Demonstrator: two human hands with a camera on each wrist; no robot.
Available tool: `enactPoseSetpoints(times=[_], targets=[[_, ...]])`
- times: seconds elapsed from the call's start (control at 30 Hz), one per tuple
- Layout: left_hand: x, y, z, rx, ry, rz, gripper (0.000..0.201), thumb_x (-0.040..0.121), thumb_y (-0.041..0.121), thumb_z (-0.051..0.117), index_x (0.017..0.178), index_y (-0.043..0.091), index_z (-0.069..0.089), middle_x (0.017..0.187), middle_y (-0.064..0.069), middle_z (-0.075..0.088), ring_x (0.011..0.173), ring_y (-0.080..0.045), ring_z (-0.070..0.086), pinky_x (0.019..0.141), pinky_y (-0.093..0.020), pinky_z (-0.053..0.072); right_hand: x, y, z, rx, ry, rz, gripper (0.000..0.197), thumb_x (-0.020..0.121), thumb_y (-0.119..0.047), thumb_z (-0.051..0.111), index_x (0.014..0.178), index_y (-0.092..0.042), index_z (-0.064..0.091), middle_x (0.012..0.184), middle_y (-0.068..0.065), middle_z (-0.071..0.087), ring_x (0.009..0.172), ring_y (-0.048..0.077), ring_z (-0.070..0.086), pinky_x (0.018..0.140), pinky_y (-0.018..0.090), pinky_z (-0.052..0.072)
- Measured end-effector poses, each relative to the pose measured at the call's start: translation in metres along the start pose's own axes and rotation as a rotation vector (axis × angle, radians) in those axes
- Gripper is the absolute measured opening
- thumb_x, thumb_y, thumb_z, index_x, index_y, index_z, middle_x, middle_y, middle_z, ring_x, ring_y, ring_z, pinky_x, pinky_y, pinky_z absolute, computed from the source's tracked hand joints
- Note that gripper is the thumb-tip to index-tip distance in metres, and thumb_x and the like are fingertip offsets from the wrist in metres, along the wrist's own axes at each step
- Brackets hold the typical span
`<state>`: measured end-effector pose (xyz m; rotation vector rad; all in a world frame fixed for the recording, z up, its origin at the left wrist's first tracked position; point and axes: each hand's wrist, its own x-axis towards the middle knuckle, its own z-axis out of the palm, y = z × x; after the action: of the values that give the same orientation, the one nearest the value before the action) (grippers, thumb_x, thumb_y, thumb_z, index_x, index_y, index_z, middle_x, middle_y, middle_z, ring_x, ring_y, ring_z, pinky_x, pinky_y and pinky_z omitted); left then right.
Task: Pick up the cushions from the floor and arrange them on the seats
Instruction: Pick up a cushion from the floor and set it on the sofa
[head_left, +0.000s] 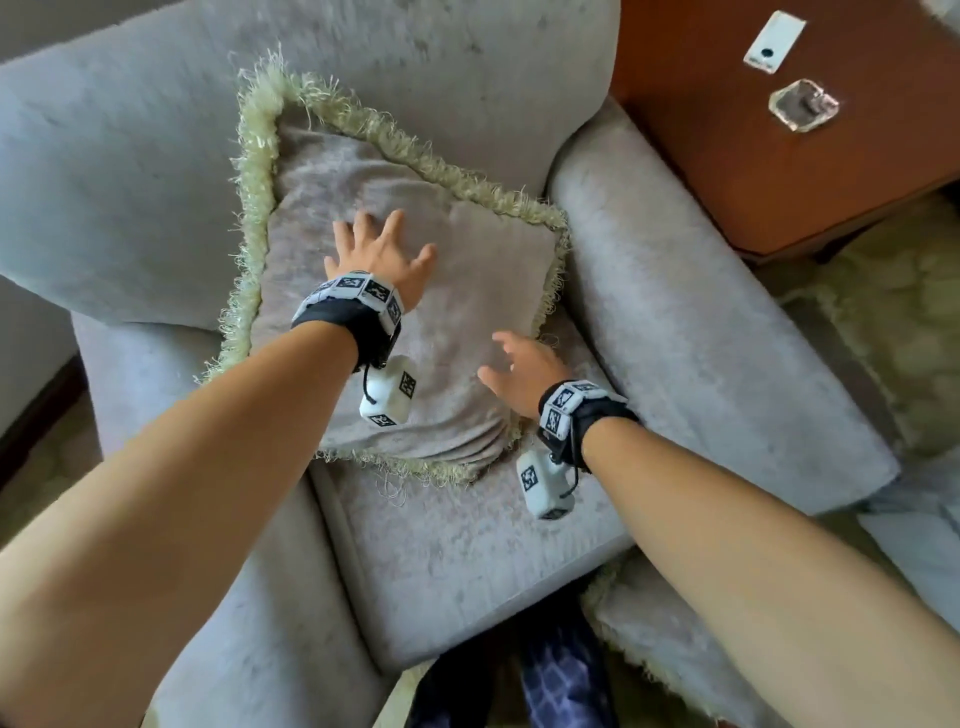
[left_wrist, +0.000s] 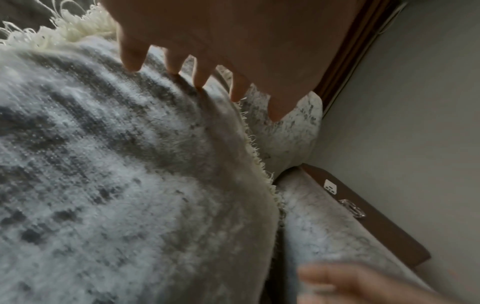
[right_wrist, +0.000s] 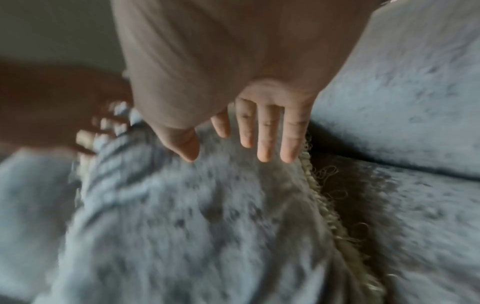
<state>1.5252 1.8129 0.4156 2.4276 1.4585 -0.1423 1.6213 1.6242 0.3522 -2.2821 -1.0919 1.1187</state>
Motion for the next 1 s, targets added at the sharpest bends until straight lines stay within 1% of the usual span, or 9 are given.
enactPoseSetpoints(times=[0.1, 0.23, 0.33, 0.47, 0.57, 0.7, 0.83, 0.93, 1.0], targets=[[-0.023, 0.021, -0.014, -0.04, -0.067, 0.033, 0.068, 0.089, 0.06, 0.035, 0.148, 0.03, 0.021, 0.151, -0.013, 0.028, 0.141, -0.035, 0.02, 0.111, -0.055, 0.027, -0.018, -0.015, -0.031, 0.224, 0.132, 0.051, 0.062, 0.087, -0.045, 0.063, 0.142, -0.023, 0.046, 0.143, 0.005, 0.052, 0.126, 0.026, 0.053, 0.102, 0.039, 0.045], [-0.055, 0.064, -0.026, -0.042, -0.102, 0.166, 0.069, 0.09, 0.059, 0.039, 0.15, 0.032, 0.017, 0.151, -0.016, 0.029, 0.14, -0.037, 0.023, 0.11, -0.055, 0.029, -0.066, -0.012, -0.072, 0.264, 0.281, 0.065, 0.059, 0.086, -0.045, 0.065, 0.139, -0.022, 0.05, 0.139, 0.004, 0.056, 0.123, 0.022, 0.055, 0.097, 0.029, 0.043], [-0.08, 0.112, -0.023, -0.081, -0.149, 0.294, 0.067, 0.091, 0.056, 0.043, 0.149, 0.03, 0.023, 0.146, -0.017, 0.036, 0.133, -0.04, 0.035, 0.106, -0.051, 0.035, -0.11, 0.007, -0.1, 0.308, 0.401, 0.113, 0.057, 0.087, -0.045, 0.065, 0.137, -0.021, 0.053, 0.139, 0.004, 0.055, 0.125, 0.021, 0.053, 0.1, 0.03, 0.041], [-0.128, 0.188, -0.01, -0.129, -0.284, 0.471, 0.066, 0.091, 0.052, 0.047, 0.148, 0.026, 0.029, 0.144, -0.018, 0.042, 0.128, -0.036, 0.045, 0.105, -0.042, 0.038, -0.172, 0.051, -0.127, 0.391, 0.516, 0.23, 0.059, 0.085, -0.047, 0.065, 0.138, -0.021, 0.052, 0.14, 0.004, 0.054, 0.125, 0.021, 0.053, 0.102, 0.034, 0.044], [-0.17, 0.244, 0.001, -0.132, -0.366, 0.586, 0.064, 0.09, 0.05, 0.05, 0.147, 0.026, 0.032, 0.142, -0.014, 0.048, 0.124, -0.033, 0.051, 0.103, -0.042, 0.043, -0.224, 0.095, -0.144, 0.437, 0.593, 0.323, 0.063, 0.085, -0.048, 0.065, 0.14, -0.02, 0.05, 0.139, 0.002, 0.052, 0.123, 0.022, 0.054, 0.1, 0.038, 0.047], [-0.227, 0.311, 0.023, -0.093, -0.472, 0.718, 0.061, 0.092, 0.047, 0.052, 0.146, 0.025, 0.035, 0.141, -0.012, 0.049, 0.125, -0.032, 0.049, 0.099, -0.04, 0.042, -0.29, 0.161, -0.161, 0.455, 0.665, 0.453, 0.058, 0.087, -0.048, 0.064, 0.136, -0.021, 0.052, 0.135, 0.001, 0.056, 0.119, 0.023, 0.056, 0.095, 0.032, 0.048], [-0.275, 0.368, 0.052, -0.082, -0.579, 0.821, 0.057, 0.093, 0.04, 0.056, 0.144, 0.021, 0.04, 0.144, -0.008, 0.046, 0.127, -0.028, 0.048, 0.101, -0.036, 0.042, -0.344, 0.225, -0.17, 0.544, 0.732, 0.589, 0.062, 0.084, -0.052, 0.064, 0.136, -0.02, 0.053, 0.13, 0.003, 0.061, 0.11, 0.023, 0.061, 0.089, 0.028, 0.047], [-0.301, 0.399, 0.076, -0.08, -0.637, 0.824, 0.056, 0.091, 0.039, 0.059, 0.142, 0.023, 0.042, 0.141, -0.006, 0.05, 0.124, -0.026, 0.051, 0.1, -0.034, 0.044, -0.372, 0.267, -0.165, 0.647, 0.781, 0.685, 0.061, 0.076, -0.056, 0.065, 0.128, -0.024, 0.057, 0.118, -0.001, 0.064, 0.104, 0.023, 0.064, 0.092, 0.039, 0.053], [-0.315, 0.417, 0.09, -0.056, -0.652, 0.834, 0.057, 0.09, 0.04, 0.059, 0.142, 0.025, 0.042, 0.138, -0.004, 0.052, 0.123, -0.024, 0.052, 0.097, -0.032, 0.043, -0.386, 0.294, -0.161, 0.683, 0.797, 0.731, 0.054, 0.073, -0.057, 0.065, 0.116, -0.025, 0.06, 0.104, -0.001, 0.064, 0.099, 0.023, 0.064, 0.089, 0.04, 0.054]])
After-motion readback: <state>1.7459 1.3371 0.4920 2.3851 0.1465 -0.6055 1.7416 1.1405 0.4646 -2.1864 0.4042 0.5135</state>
